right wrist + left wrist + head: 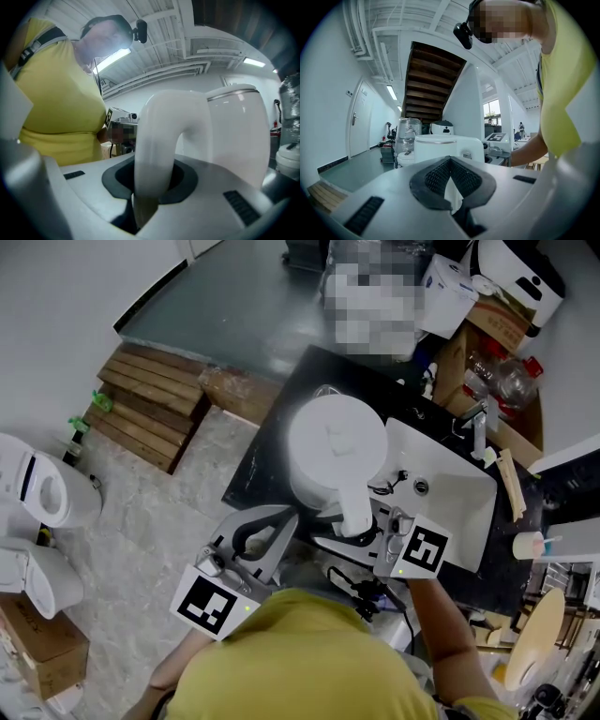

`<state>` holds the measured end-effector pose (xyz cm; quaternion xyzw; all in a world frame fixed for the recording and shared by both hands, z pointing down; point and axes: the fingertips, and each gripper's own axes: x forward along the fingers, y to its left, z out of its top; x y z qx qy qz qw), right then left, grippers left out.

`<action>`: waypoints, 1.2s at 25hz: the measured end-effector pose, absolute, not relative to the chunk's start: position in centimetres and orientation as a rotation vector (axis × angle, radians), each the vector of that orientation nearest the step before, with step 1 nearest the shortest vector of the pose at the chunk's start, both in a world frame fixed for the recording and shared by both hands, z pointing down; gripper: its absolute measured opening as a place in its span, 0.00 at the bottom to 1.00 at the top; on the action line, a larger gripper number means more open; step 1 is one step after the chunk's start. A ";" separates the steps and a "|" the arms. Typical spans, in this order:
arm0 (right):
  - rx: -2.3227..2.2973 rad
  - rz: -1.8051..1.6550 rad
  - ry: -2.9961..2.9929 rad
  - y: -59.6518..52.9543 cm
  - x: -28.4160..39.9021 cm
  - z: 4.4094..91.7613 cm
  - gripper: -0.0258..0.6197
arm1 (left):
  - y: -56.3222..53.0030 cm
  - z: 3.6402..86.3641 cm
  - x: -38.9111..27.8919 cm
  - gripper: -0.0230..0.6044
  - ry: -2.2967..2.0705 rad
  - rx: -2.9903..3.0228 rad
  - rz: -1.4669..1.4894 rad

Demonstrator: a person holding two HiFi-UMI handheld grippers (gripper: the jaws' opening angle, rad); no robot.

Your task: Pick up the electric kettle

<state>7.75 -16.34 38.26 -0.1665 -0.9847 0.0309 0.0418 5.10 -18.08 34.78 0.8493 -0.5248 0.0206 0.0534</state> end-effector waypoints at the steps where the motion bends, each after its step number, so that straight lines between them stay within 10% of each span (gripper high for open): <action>1: -0.497 0.093 -3.019 -16.4 7.7 38.2 0.17 | -18.1 34.8 5.1 0.05 -1.596 2.582 0.064; 30: 0.197 0.023 -3.071 -16.8 9.4 31.0 0.17 | -20.0 32.6 4.0 0.05 -1.374 2.756 -0.015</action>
